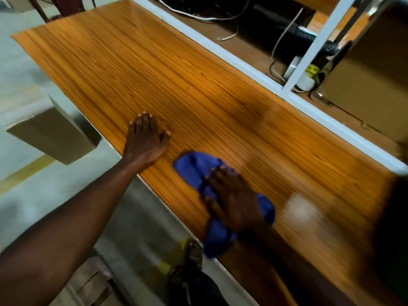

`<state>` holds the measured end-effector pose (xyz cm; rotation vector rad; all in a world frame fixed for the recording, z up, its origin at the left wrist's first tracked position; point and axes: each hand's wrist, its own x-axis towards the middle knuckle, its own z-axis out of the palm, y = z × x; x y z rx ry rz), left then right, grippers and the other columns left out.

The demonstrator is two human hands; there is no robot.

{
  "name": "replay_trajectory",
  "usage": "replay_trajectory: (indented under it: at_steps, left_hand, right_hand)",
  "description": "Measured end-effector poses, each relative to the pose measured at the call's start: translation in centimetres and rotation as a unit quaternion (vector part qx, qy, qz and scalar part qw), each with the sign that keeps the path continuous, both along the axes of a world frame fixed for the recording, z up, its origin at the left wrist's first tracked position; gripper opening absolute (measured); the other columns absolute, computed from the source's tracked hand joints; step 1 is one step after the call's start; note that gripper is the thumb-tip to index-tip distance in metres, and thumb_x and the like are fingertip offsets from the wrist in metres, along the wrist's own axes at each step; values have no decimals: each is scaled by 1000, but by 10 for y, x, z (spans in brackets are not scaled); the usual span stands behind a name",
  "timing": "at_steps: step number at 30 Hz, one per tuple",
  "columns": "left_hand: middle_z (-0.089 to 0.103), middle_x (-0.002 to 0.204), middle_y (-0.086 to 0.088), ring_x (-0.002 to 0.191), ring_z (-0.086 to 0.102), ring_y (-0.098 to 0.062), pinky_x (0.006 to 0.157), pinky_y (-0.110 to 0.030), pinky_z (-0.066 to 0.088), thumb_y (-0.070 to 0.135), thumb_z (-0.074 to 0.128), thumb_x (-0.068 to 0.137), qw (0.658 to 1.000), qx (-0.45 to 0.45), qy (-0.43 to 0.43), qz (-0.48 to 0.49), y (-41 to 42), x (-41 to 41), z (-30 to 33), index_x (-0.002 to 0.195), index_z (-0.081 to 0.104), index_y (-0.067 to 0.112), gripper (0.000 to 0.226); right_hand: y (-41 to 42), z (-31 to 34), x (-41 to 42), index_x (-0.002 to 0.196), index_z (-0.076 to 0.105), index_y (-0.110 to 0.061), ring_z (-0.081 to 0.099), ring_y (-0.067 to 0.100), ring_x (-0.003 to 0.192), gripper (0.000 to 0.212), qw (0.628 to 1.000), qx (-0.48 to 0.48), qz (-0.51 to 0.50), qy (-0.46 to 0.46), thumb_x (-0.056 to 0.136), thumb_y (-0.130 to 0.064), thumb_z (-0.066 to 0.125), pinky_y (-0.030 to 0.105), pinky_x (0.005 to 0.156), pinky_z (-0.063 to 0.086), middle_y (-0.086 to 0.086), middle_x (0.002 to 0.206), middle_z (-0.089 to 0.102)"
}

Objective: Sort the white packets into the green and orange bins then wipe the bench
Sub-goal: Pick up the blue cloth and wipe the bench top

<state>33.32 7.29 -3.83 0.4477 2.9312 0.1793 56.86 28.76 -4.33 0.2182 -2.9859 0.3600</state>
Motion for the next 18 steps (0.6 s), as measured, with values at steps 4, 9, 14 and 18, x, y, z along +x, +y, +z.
replay_trajectory:
  at_steps: [4,9,14,18]
  left_hand:
    - [-2,164,-20,152,-2,-32,123,-49,2,62,11,97,997,14,12,-75,23,57,-1,156,0,2,85]
    - [-3,164,-20,152,-6,-31,123,-48,-2,65,5,92,993,7,19,-113,40,96,-8,156,1,1,90]
    - [-2,164,-19,153,-4,-30,123,-49,-1,66,3,91,993,-1,28,-115,38,96,-9,156,1,2,91]
    - [3,164,-20,153,0,-31,123,-49,1,64,12,95,993,8,35,-110,40,97,-9,156,5,1,87]
  right_hand:
    - [156,0,-20,132,58,-8,54,42,124,61,971,4,-239,18,102,-53,29,54,104,42,22,131,60]
    - [275,16,-7,137,49,-7,34,43,141,75,883,32,-463,-62,90,-56,16,61,111,32,24,145,46]
    - [194,15,12,131,54,-6,49,44,127,70,924,51,-379,-9,99,-59,19,58,104,40,25,132,56]
    - [13,10,81,142,54,-15,41,31,143,58,982,17,-189,21,99,-51,39,54,115,31,12,148,51]
